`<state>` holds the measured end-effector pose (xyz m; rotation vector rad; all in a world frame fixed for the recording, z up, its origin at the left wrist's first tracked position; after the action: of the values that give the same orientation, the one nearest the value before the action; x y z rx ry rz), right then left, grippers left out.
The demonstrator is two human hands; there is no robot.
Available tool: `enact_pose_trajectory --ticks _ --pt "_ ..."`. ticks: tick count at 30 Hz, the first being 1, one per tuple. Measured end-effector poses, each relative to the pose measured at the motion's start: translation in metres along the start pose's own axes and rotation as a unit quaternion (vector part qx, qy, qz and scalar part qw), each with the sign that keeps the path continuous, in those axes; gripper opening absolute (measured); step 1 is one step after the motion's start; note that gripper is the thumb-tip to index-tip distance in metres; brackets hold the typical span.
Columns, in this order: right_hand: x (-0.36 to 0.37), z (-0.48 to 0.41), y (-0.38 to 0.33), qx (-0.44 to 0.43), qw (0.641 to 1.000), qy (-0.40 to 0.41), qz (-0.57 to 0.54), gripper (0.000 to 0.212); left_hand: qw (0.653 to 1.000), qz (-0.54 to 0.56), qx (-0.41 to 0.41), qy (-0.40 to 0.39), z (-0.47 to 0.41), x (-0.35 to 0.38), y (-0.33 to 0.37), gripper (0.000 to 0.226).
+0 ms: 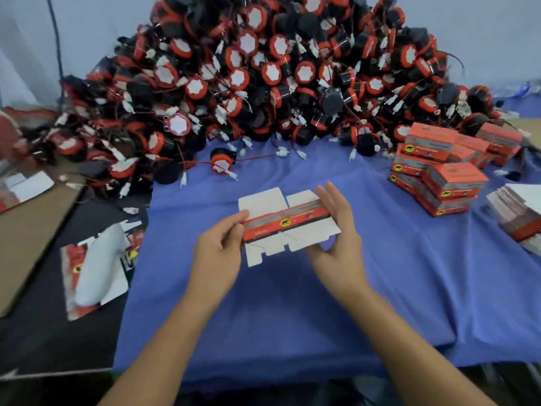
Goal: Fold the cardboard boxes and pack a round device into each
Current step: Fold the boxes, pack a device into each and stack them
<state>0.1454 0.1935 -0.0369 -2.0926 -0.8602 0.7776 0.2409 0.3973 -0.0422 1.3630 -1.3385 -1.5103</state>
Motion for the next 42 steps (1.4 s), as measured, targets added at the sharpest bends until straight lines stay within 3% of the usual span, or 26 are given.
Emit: enact_pose_trajectory --ticks 4,6,13,19,25,29,31,35,42 --pt "0.016 0.001 0.009 0.03 0.997 -0.011 -0.064 0.078 0.991 -0.115 0.065 0.029 0.009 -0.005 -0.002 0.034" --pt "0.018 0.003 0.016 0.043 0.997 -0.011 -0.071 0.065 0.989 -0.118 0.082 0.047 0.016 -0.004 -0.001 0.035" --pt "0.017 0.007 0.027 0.058 0.997 -0.004 -0.047 0.051 0.98 -0.126 0.106 0.109 0.021 -0.012 -0.005 0.041" --pt "0.024 0.009 0.02 0.05 0.997 -0.051 -0.002 0.058 0.976 -0.155 0.134 0.074 0.023 -0.003 0.001 0.062" --pt "0.033 0.011 0.009 0.056 0.994 -0.091 0.011 0.096 0.985 -0.152 0.078 0.022 0.02 0.007 -0.02 0.074" --pt "0.052 0.016 -0.013 -0.037 0.981 -0.18 0.063 0.094 0.966 -0.217 0.135 -0.037 0.024 0.028 -0.016 0.07" --pt "0.057 0.018 -0.01 -0.034 0.975 -0.204 0.079 0.09 0.969 -0.2 0.139 -0.037 0.022 0.03 -0.015 0.069" --pt "0.043 0.016 -0.005 -0.034 0.987 -0.147 0.051 0.082 0.98 -0.128 0.15 -0.025 0.023 0.02 -0.01 0.089" --pt "0.026 0.015 -0.01 -0.03 0.998 -0.059 -0.002 0.059 0.983 -0.101 0.155 -0.017 0.024 0.016 -0.009 0.061"
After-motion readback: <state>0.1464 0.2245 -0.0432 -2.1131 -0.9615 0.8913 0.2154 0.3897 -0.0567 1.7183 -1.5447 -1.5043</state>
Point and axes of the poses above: each hand's wrist, its own z-axis away from the middle knuckle, its own x-axis out of the palm, y = z × x, the point moved 9 cm from there along -z, towards the middle knuckle, and after that the axes turned 5 degrees about -x, right-handed, at the moved point
